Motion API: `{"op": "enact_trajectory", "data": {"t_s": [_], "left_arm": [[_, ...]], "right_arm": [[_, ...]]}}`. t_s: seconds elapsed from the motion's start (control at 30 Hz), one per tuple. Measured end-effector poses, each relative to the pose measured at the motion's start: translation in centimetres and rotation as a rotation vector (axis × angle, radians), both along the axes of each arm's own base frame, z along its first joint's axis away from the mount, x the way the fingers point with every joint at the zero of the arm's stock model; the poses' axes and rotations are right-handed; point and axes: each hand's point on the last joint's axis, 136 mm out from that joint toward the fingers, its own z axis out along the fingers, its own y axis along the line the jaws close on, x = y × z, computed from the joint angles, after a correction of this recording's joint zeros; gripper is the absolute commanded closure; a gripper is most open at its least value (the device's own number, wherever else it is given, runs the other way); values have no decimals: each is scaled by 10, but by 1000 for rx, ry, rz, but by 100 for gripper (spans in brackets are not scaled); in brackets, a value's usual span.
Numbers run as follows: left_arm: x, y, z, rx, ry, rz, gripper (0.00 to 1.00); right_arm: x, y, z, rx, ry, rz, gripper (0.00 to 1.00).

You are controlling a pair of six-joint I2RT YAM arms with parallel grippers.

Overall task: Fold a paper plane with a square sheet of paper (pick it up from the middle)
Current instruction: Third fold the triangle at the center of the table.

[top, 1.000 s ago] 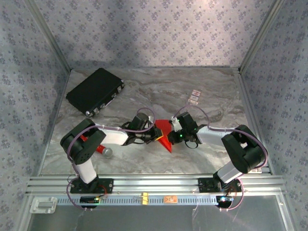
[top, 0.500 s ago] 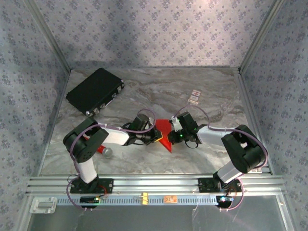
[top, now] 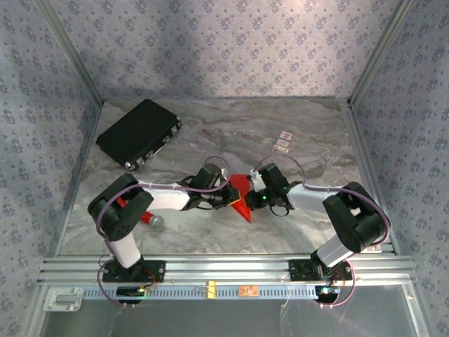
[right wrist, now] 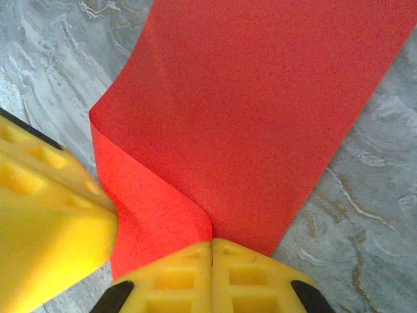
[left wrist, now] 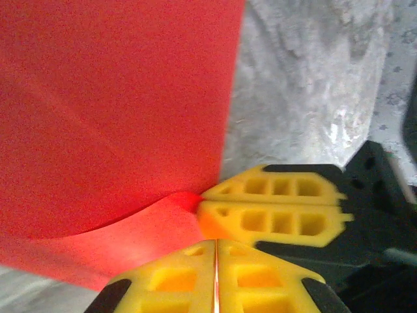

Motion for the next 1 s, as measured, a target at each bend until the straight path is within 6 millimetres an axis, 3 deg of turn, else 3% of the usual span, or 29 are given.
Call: {"op": "enact_trajectory", "data": {"t_s": [0.2,0.5,0.7,0.83,1.0], "left_arm": [[0,-1,-2,3,3,0,91],[-5,7,-31,60,47,6,92],[-6,10,-35,64,42,13,92],[-6,10,-35,61,36,13,92],[-5,10,-35,59,33,12,92]], "right_arm": [[0,0,0,1,0,-1,100],[0,0,0,1,0,-1,100],[0,0,0,5,3,2,99],[-1,1,1,19,17,0,89],[-1,-4,9,39,46,-36,63]]}}
